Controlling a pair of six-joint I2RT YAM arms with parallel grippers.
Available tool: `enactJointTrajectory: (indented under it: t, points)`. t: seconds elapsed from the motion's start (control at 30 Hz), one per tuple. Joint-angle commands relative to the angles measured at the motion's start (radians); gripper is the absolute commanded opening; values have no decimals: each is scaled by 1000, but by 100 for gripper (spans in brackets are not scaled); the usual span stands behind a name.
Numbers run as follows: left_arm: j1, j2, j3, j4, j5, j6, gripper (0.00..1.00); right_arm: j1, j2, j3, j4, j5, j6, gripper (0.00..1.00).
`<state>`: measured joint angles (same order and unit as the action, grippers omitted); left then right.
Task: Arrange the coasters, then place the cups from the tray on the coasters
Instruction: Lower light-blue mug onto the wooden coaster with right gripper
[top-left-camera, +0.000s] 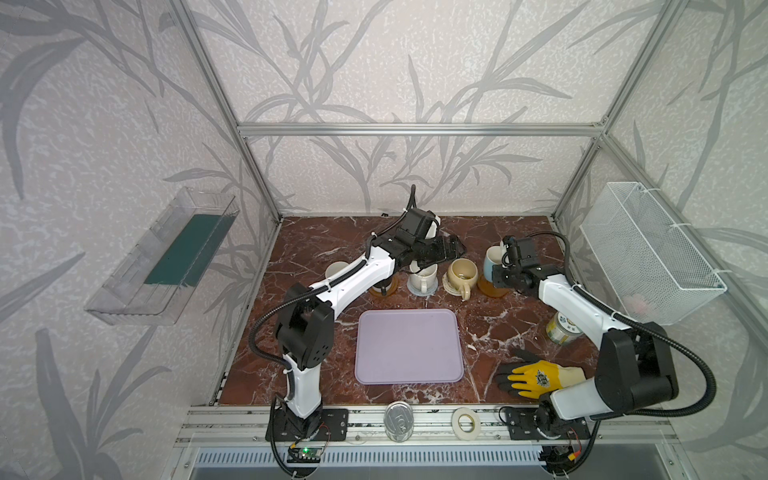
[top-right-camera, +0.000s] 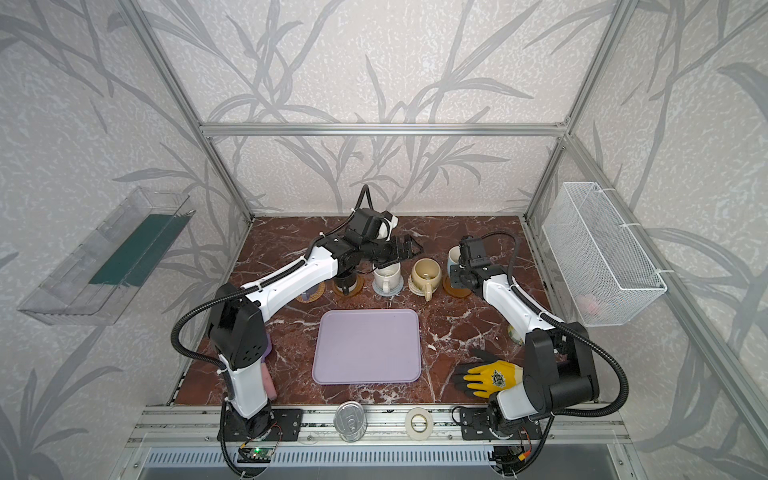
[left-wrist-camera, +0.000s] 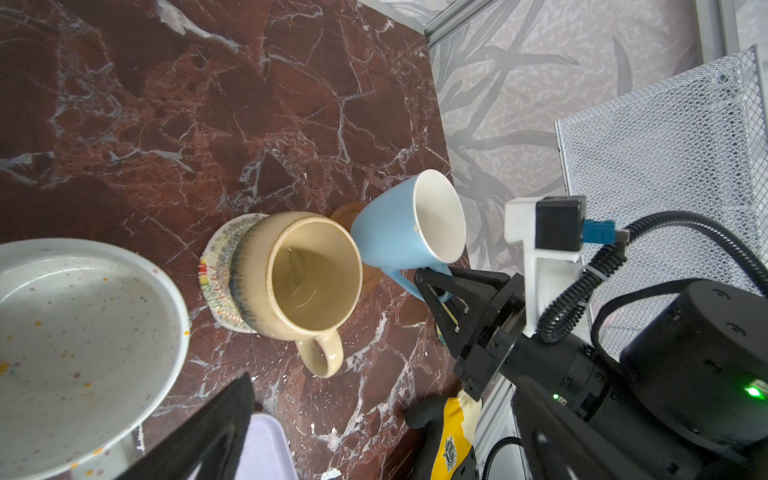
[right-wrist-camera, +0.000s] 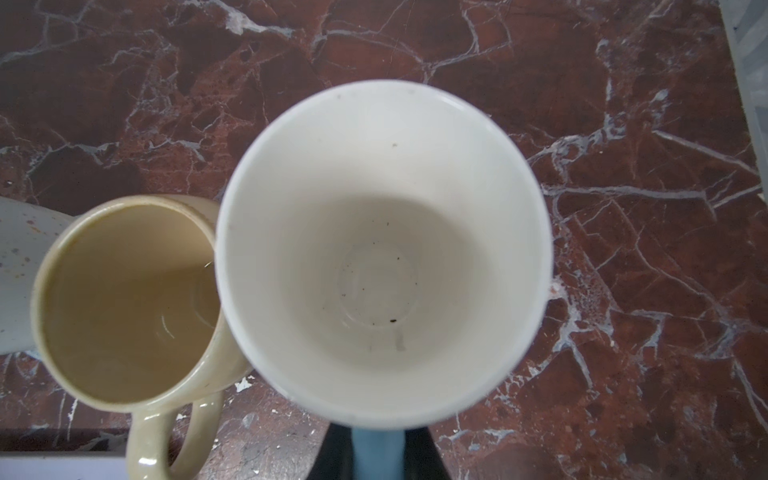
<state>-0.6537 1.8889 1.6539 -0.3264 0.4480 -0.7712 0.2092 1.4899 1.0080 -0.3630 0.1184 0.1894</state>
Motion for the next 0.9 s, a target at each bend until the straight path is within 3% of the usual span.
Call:
enactJointTrajectory:
  t: [0.0, 0.57, 0.87]
  points:
    - [-6, 5, -5, 21, 11, -10, 99, -4, 4, -10, 67, 36, -16, 8]
    - [-5, -7, -40, 55, 18, -36, 99, -2, -17, -99, 50, 24, -15, 9]
    - [-6, -7, -52, 72, 28, -46, 99, -2, -47, -153, 39, 58, -19, 21]
